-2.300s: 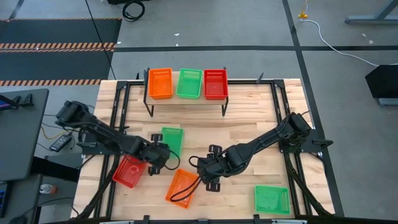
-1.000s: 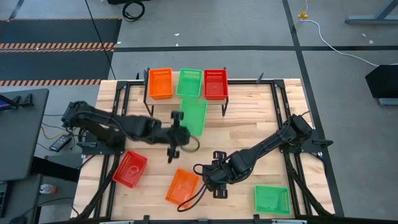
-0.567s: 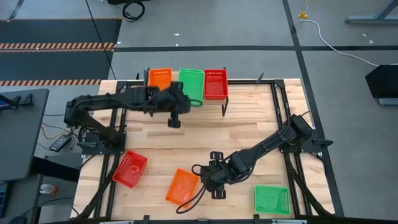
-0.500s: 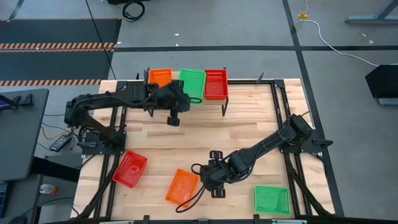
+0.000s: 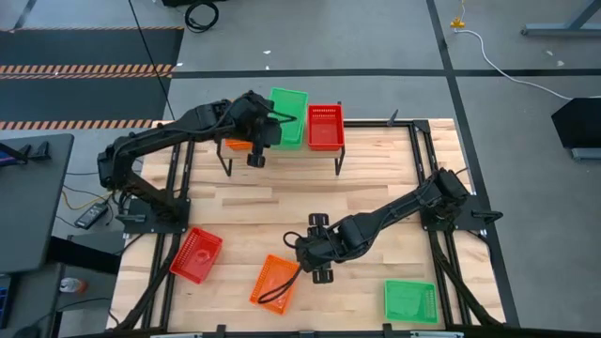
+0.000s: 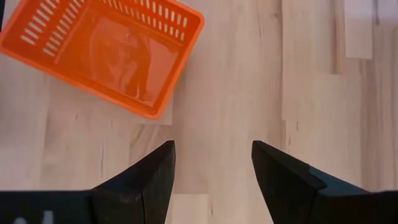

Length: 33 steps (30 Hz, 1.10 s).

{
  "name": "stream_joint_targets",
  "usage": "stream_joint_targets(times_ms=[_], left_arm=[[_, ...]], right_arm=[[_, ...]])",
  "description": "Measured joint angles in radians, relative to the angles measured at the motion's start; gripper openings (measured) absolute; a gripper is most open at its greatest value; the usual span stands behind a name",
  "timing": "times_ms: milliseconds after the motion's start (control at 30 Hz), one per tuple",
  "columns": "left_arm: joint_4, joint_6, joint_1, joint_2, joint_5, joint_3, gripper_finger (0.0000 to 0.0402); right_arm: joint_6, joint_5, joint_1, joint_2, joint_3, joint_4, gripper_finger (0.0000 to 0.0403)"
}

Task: Stack baskets on shelf by color
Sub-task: Stack the left green bin on the green bin on the shelf

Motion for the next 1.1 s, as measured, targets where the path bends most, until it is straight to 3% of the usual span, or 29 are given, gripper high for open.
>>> stream_joint_targets(times_ms=[300,567,1100], left_arm=[[-0.017,-0.008,0.042,0.019,0.057,-0.001,0.0011],[0.001,-0.015,0.041,0.095,0.047,-0.002,0.0011],[-0.046,-0.065,0.056,0.113,0.026,-0.003,0.0033]], right_arm=[[-0.011,0.0,-0.021,0.0,0.0,-0.002,0.0219],[0.024,-0.004,-0.004,0.0,0.0,-0.015,0.0219],[0.021,-0.001,0.002,0.0,0.0,-0.023,0.0219]])
